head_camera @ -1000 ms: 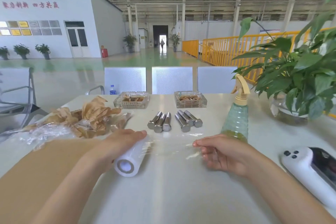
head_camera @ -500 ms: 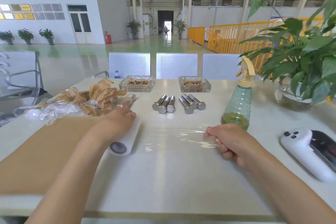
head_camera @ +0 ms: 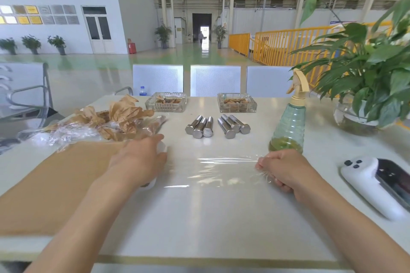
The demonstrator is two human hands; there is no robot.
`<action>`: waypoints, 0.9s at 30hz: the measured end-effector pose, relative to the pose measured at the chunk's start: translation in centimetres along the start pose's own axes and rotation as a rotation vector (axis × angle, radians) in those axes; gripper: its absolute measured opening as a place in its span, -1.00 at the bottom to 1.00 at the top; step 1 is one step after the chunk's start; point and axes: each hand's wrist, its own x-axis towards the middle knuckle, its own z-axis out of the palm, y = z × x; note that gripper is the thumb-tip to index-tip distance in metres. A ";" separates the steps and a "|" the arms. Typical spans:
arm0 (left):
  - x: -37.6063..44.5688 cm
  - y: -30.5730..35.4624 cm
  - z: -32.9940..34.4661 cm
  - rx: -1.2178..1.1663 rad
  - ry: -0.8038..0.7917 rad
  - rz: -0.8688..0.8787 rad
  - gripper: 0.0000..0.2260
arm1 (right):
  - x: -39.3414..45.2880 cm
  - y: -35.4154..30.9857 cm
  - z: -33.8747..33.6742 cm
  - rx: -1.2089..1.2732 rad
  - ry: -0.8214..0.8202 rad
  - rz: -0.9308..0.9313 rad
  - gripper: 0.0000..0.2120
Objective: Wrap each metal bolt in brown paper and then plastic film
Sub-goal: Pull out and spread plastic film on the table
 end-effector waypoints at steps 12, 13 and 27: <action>-1.0 -1.8 -0.4 0.106 -0.009 -0.156 -0.29 | -0.4 1.5 -0.7 -0.546 0.278 -0.169 -0.88; -1.0 -2.1 -0.2 0.116 -0.012 -0.149 -0.20 | -0.6 1.9 -0.5 -0.585 0.312 -0.208 -0.87; -1.4 -0.4 0.1 0.220 -0.022 -0.104 -0.09 | 0.5 0.7 -5.2 0.184 -0.170 0.167 -0.90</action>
